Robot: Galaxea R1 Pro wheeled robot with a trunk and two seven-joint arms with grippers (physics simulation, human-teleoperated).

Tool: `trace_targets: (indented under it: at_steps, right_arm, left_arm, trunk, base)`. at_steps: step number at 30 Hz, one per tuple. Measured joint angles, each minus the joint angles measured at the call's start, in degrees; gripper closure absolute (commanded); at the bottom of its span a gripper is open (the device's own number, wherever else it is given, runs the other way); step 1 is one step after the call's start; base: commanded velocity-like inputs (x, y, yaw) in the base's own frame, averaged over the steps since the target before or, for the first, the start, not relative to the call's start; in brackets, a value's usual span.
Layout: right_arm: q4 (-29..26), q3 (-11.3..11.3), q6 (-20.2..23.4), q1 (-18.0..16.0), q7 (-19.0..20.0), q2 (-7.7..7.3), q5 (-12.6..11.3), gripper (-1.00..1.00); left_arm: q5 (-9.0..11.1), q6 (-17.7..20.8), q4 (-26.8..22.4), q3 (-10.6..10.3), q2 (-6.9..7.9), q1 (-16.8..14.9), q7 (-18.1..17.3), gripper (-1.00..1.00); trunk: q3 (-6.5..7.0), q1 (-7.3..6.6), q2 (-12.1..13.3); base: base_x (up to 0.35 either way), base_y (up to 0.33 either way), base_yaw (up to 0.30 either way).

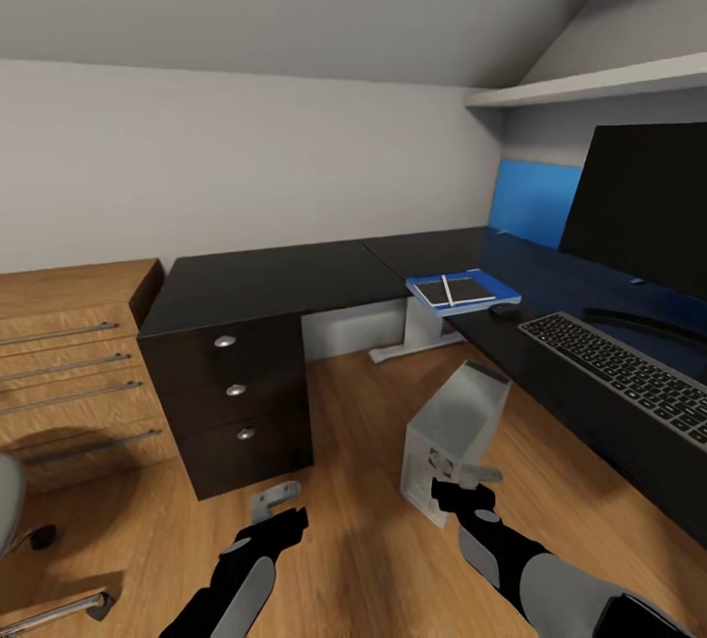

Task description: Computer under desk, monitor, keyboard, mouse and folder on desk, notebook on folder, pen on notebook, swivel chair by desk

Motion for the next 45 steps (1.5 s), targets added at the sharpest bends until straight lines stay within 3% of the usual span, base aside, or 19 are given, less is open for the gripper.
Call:
trace_targets:
  at_steps: [7,11,17,39,45]
  right_arm:
    - [0.2,-0.9,1.2,-0.4,0.3,-0.05,-2.2,-1.0]
    - [0.5,-2.0,1.2,-0.4,0.4,-0.24,-3.3,-1.0]
    - [1.1,-2.2,0.9,-0.5,0.4,-0.25,-3.5,-1.0]
    - [1.3,-2.0,-3.4,-0.4,0.4,-0.22,-3.5,-1.0]
    - [1.3,-2.0,-3.7,-0.4,0.4,-0.18,-3.5,-1.0]
  left_arm:
    - [0.0,-0.2,-2.1,-0.1,1.07,0.0,0.0,-1.0]
    - [0.1,-0.5,-8.4,0.0,3.39,0.5,-0.1,-1.0]
    - [0.2,-0.5,-12.9,-0.1,4.78,2.3,0.0,-1.0]
    - [0.4,-0.4,-14.7,-0.2,5.07,3.0,0.2,-1.0]
    - [0.4,-0.4,-14.7,-0.3,5.07,3.0,0.2,-1.0]
  trunk:
    - [-1.26,1.54,-2.8]
    - [-1.97,2.42,-4.4]
    - [-3.05,3.73,-6.8]
    - [-7.0,8.56,-15.6]
    - [-8.33,8.72,-15.7]
  base:
    - [0.0,0.0,0.0]
    - [0.0,0.0,0.0]
    - [0.0,0.0,0.0]
    - [0.0,0.0,0.0]
    - [0.0,0.0,0.0]
